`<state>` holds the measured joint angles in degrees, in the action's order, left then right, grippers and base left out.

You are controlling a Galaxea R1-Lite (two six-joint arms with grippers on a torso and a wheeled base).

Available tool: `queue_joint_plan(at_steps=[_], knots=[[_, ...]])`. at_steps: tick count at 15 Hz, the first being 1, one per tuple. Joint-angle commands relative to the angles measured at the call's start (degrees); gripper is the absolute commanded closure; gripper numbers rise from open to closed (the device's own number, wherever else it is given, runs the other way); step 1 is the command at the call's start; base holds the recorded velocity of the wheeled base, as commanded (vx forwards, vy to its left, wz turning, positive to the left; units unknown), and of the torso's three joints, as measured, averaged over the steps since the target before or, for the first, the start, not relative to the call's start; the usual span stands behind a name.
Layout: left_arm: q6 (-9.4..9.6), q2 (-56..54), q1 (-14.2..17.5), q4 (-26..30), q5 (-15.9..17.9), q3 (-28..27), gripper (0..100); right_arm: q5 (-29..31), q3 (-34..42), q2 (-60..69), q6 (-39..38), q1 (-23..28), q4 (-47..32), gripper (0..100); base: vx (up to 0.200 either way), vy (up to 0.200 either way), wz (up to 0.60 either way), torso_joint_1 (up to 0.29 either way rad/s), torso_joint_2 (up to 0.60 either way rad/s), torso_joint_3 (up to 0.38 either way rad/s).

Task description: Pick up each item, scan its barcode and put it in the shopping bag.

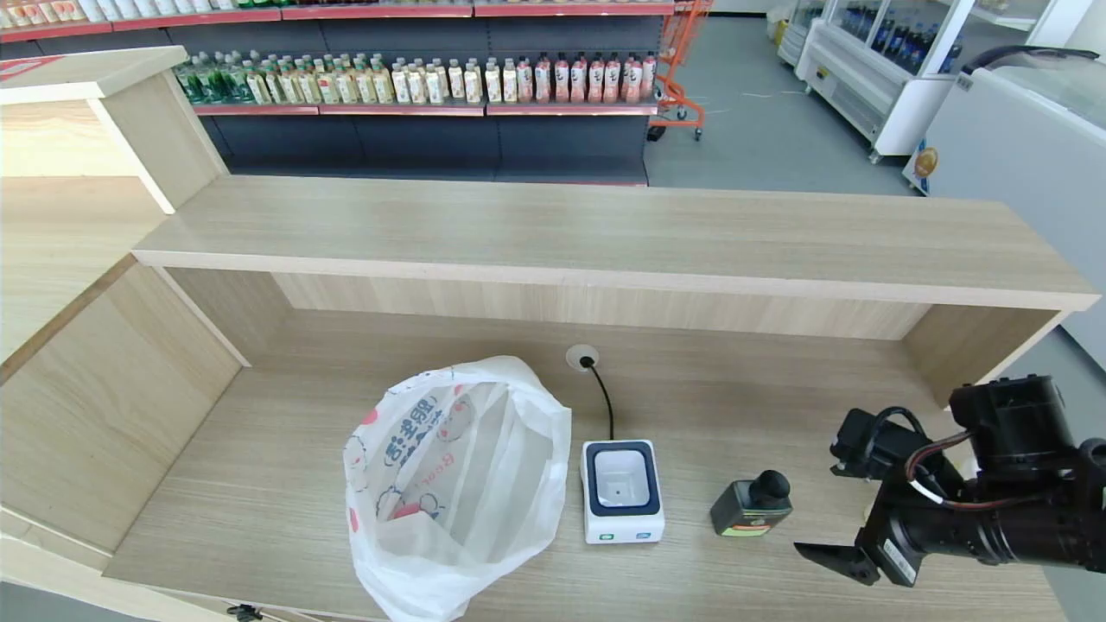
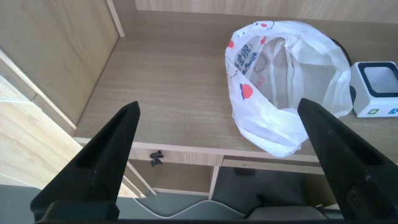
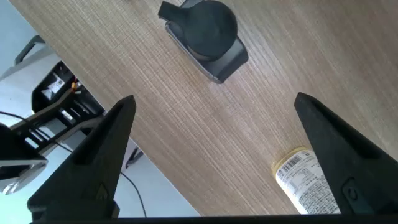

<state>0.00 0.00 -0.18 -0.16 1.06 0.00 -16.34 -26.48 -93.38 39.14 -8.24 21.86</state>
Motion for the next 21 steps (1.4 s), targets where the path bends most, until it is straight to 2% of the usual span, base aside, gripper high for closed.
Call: queue_joint_plan(at_steps=[1, 5, 7, 11, 15, 21], knots=[[0.0, 0.09, 0.01, -0.02, -0.01, 0.0, 0, -0.19, 1.17, -2.86, 0.23, -0.55, 1.43, 0, 0.0, 0.0, 0.0, 0.0, 0.0, 0.0], [0.0, 0.09, 0.01, -0.02, -0.01, 0.0, 0, -1.51, 4.33, -12.7, 0.41, -2.04, 19.45, 0, 0.0, 0.0, 0.0, 0.0, 0.0, 0.0], [0.0, 0.09, 0.01, -0.02, -0.01, 0.0, 0, -5.81, 3.63, -15.6, 0.67, -3.45, 21.38, 0, 0.0, 0.0, 0.0, 0.0, 0.0, 0.0], [0.0, 0.09, 0.01, -0.02, -0.01, 0.0, 0, -6.34, 3.1, -20.97, 0.76, -5.73, 27.71, 0, 0.0, 0.0, 0.0, 0.0, 0.0, 0.0], [0.0, 0.09, 0.01, -0.02, -0.01, 0.0, 0, -6.6, 2.75, -24.13, 0.49, -5.47, 32.9, 0, 0.0, 0.0, 0.0, 0.0, 0.0, 0.0], [0.0, 0.09, 0.01, -0.02, -0.01, 0.0, 0, -10.21, 1.52, -29.67, 0.49, -5.47, 40.98, 0, 0.0, 0.0, 0.0, 0.0, 0.0, 0.0]])
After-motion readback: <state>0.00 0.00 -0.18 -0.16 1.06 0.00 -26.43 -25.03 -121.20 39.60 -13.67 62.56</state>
